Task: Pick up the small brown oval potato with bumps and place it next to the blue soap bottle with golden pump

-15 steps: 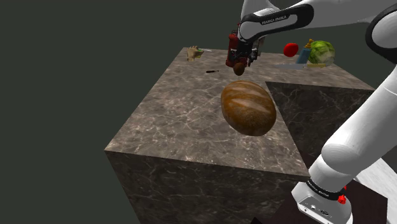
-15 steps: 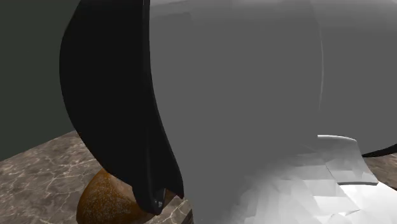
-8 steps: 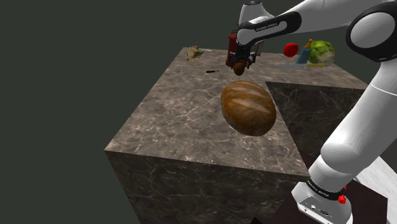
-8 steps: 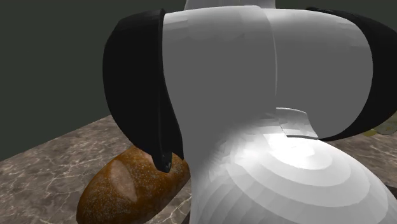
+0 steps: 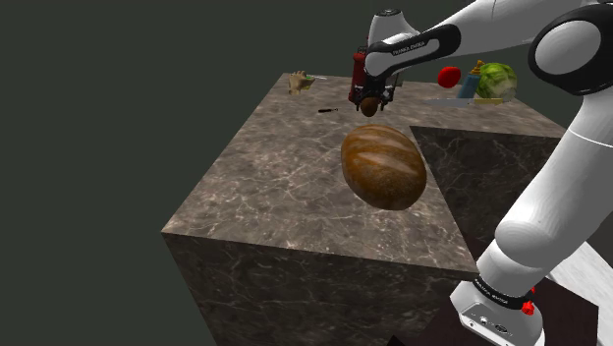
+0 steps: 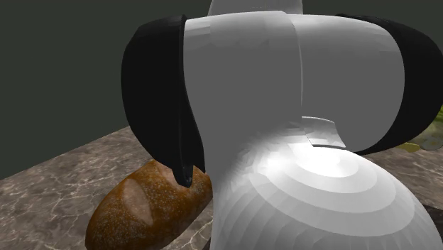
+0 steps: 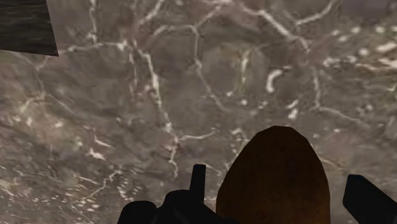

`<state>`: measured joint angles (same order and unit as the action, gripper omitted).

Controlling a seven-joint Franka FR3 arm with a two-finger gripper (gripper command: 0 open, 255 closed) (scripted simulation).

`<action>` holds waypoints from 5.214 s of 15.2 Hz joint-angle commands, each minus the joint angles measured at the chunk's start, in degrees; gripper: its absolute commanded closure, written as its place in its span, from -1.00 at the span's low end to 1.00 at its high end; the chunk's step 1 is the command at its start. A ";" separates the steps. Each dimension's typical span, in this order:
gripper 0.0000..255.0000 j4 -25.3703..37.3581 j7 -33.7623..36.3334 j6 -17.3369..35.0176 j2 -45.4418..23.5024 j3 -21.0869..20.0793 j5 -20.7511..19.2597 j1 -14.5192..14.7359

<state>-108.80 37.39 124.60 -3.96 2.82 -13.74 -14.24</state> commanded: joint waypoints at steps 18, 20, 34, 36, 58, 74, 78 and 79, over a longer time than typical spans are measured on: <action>1.00 3.55 -0.99 -4.30 0.84 -0.10 0.55 0.08; 1.00 4.84 -1.31 -5.76 1.03 -0.14 0.72 0.11; 1.00 15.69 -3.47 -16.31 0.91 -0.32 1.66 0.29; 1.00 17.52 -3.78 -17.88 0.67 -0.34 1.76 0.31; 1.00 45.86 -7.54 -37.87 -7.34 -0.40 2.51 0.51; 1.00 39.54 -25.68 -33.47 -2.48 7.23 7.90 -11.30; 1.00 40.85 -31.22 -33.11 -3.62 9.53 9.97 -14.90; 1.00 41.44 -32.62 -33.12 -4.10 10.11 10.57 -15.85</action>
<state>-67.33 6.18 90.96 -7.71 12.36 -3.74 -29.16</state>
